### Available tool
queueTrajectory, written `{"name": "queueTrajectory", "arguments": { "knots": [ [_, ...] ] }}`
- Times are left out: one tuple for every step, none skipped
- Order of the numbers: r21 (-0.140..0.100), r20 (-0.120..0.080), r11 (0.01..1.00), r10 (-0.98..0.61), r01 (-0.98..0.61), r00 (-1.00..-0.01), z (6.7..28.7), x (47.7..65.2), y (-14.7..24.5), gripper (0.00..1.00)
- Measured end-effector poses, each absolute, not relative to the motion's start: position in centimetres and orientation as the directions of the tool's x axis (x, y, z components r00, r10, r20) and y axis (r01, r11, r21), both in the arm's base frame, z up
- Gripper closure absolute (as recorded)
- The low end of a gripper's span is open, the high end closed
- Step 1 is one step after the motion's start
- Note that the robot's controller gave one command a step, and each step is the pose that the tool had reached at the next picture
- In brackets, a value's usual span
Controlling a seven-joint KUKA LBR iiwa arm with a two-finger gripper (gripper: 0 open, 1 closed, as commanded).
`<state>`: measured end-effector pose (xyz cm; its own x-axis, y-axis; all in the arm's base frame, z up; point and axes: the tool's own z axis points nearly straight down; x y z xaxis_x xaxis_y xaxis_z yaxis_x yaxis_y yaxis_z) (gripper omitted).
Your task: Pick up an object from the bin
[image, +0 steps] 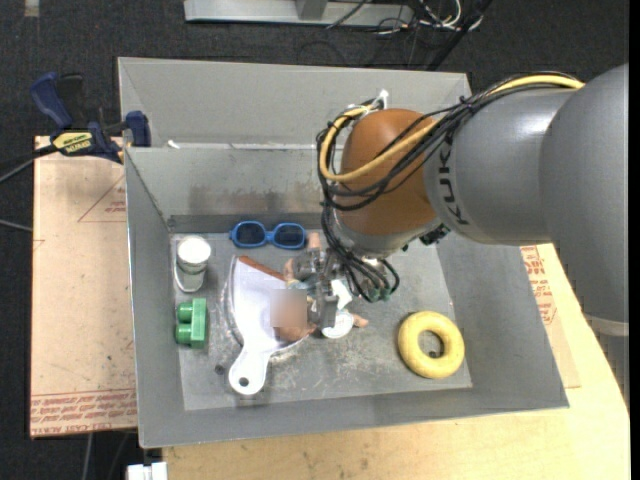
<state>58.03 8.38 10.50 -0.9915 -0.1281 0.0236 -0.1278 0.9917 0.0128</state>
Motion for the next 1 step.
{"name": "queueTrajectory", "arguments": {
  "knots": [
    [0.015, 0.028, 0.989, -0.147, -0.147, -0.989, 20.63, 57.83, 9.56, 1.00]
  ]
}}
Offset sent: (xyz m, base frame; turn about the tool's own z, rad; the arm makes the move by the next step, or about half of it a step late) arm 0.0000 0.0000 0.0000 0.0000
